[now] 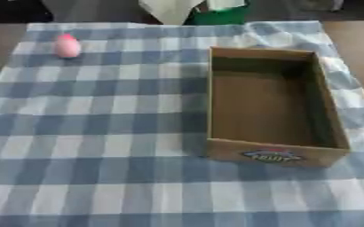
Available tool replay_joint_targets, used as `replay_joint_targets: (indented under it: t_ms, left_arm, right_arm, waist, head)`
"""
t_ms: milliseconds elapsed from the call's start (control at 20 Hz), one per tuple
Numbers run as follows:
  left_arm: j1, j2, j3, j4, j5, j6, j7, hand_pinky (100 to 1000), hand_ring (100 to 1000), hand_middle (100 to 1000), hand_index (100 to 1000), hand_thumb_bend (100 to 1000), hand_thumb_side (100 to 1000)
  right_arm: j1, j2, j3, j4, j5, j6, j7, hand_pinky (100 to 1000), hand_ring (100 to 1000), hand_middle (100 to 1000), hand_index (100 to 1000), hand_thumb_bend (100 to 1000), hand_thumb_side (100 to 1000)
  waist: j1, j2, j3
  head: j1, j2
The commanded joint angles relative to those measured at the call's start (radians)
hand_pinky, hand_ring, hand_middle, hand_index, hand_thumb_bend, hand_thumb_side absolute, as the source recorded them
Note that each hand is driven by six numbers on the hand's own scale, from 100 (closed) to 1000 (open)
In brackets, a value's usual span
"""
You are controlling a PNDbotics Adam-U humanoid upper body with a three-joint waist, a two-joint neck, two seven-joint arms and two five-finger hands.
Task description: Pick up objects on the table and place them in the box.
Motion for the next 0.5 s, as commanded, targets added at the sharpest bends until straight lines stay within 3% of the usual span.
replay_joint_targets:
  t_ms: [50, 350, 400, 500]
  left_arm:
    - [-0.066, 0.063, -0.025, 0.028, 0.000, -0.008, -0.048, 437, 620, 715, 790, 303, 879]
    - [-0.243, 0.049, -0.103, 0.165, -0.054, -0.047, -0.201, 447, 625, 727, 814, 338, 925]
    - [-0.272, 0.041, -0.117, 0.195, -0.069, -0.057, -0.231, 451, 627, 731, 826, 436, 1000]
    - [-0.339, 0.018, -0.144, 0.265, -0.103, -0.082, -0.303, 454, 630, 732, 834, 552, 1000]
  right_arm:
    - [-0.011, -0.027, -0.003, -0.015, -0.006, 0.000, 0.003, 852, 911, 876, 983, 100, 1000]
    - [-0.017, -0.031, 0.004, -0.015, -0.011, -0.001, 0.014, 853, 910, 876, 982, 100, 1000]
    - [-0.018, -0.032, 0.005, -0.015, -0.011, -0.002, 0.015, 853, 909, 875, 982, 100, 1000]
    - [-0.020, -0.032, 0.007, -0.015, -0.012, -0.003, 0.017, 853, 907, 874, 982, 100, 1000]
  waist:
    - [0.002, -0.018, 0.000]
    - [0.004, -0.022, -0.011]
    - [0.005, -0.021, -0.014]
    - [0.006, -0.021, -0.018]
  head:
    - [0.009, -0.001]
    - [0.024, 0.016]
    - [0.026, 0.015]
    - [0.028, 0.010]
